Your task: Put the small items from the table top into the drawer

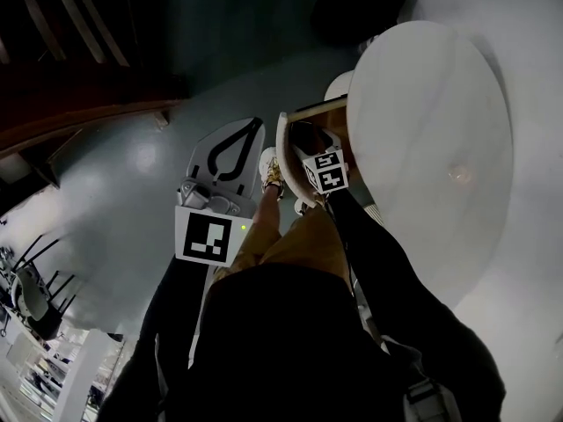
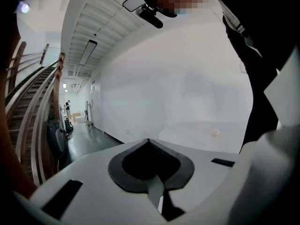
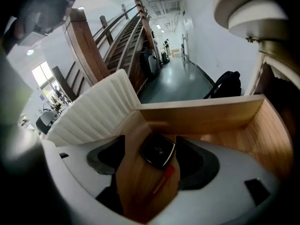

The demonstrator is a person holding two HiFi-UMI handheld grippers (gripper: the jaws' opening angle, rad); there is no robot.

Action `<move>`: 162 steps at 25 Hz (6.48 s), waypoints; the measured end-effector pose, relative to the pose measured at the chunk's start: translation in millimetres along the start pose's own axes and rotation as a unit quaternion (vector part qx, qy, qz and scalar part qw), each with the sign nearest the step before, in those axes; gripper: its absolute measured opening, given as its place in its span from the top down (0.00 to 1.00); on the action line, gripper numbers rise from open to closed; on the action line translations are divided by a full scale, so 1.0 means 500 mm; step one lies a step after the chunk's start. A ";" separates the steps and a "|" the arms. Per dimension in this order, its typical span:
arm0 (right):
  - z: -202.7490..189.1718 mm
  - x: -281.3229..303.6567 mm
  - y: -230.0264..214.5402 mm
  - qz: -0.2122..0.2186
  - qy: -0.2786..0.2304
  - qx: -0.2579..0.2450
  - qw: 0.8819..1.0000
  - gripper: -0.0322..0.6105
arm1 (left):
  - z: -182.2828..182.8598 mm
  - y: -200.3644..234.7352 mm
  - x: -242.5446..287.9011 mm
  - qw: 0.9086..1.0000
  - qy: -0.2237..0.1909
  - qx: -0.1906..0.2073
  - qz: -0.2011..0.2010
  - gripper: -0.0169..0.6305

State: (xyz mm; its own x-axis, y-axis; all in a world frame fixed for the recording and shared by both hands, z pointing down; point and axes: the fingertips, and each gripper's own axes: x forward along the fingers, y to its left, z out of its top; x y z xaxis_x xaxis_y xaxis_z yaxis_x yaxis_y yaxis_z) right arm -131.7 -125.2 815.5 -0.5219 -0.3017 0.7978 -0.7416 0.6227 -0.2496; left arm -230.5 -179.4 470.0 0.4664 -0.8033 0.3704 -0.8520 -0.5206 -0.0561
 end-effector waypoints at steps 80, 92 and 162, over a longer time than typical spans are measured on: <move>0.125 -1.032 -0.274 -0.173 -0.309 -0.130 0.926 0.40 | 0.388 -0.648 0.140 0.967 -0.151 0.098 -0.179 0.95; -0.065 -0.771 -0.444 -0.042 0.103 -0.399 0.910 0.40 | 0.345 -0.599 0.127 0.979 -0.119 0.098 -0.134 0.95; 0.224 -1.052 -0.187 -0.153 -0.447 0.008 0.881 0.72 | 0.395 -0.499 0.070 0.970 -0.180 0.108 -0.123 0.95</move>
State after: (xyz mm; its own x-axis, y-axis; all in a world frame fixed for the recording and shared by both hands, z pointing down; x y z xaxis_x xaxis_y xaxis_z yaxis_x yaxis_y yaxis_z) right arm 164.9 -105.3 357.8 -0.4148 -0.9064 0.0794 -0.9073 0.4055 -0.1111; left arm 45.3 -135.0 313.8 0.7352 -0.6759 0.0507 -0.6531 -0.7265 -0.2137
